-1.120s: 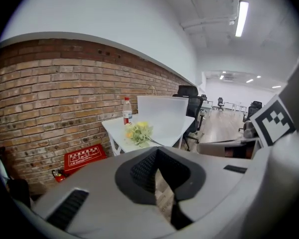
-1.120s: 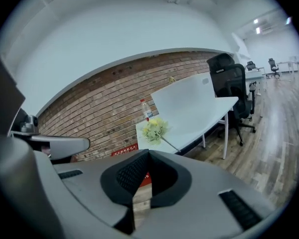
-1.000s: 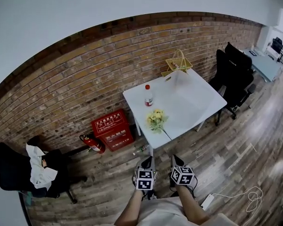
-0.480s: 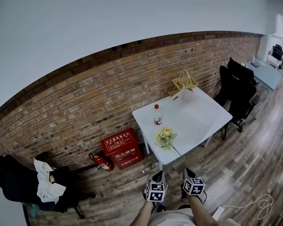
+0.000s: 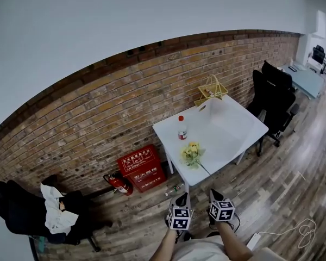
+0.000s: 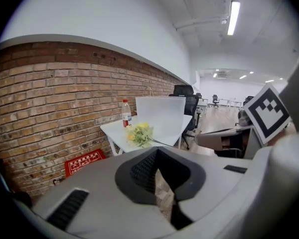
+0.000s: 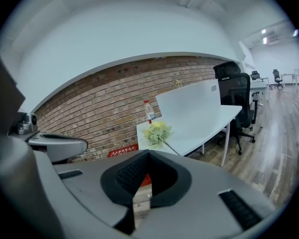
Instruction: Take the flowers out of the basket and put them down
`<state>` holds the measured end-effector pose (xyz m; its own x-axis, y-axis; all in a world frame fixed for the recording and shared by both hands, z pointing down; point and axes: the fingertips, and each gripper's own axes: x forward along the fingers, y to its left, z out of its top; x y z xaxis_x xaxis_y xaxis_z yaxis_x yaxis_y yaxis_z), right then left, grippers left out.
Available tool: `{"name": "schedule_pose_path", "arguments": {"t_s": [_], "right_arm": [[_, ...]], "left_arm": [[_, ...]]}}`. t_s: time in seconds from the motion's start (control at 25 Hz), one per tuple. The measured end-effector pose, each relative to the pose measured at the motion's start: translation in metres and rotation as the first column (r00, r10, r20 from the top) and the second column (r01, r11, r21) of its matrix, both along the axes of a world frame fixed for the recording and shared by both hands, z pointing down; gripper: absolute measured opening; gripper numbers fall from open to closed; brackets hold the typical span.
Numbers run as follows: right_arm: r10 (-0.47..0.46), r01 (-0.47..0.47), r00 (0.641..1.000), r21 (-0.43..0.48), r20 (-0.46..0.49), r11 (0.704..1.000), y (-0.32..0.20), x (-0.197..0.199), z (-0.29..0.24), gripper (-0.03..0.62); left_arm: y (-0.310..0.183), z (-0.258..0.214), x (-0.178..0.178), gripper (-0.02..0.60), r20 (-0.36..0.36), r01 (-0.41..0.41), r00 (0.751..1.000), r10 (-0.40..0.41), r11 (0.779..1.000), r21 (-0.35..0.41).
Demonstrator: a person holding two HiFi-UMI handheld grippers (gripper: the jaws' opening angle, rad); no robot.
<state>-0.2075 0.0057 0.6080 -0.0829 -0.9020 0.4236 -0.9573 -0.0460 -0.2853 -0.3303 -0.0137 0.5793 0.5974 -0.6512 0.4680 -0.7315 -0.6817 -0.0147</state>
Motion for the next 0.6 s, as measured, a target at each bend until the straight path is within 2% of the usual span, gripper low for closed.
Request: {"name": "schedule_pose_path", "arguments": {"t_s": [0.16, 0.36, 0.6], "right_arm": [[0.041, -0.041, 0.999, -0.026, -0.008, 0.999, 0.003, 0.004, 0.006, -0.002], [0.039, -0.042, 0.998, -0.061, -0.048, 0.997, 0.006, 0.004, 0.015, -0.003], [0.032, -0.034, 0.998, -0.039, -0.055, 0.999, -0.005, 0.0, 0.009, -0.003]], "left_arm": [[0.001, -0.001, -0.003, 0.025, -0.008, -0.001, 1.0, 0.001, 1.0, 0.008], [-0.001, -0.004, -0.002, 0.025, -0.019, 0.002, 1.0, -0.002, 1.0, 0.007], [-0.012, -0.008, -0.003, 0.025, -0.025, 0.002, 1.0, -0.002, 1.0, 0.019]]}}
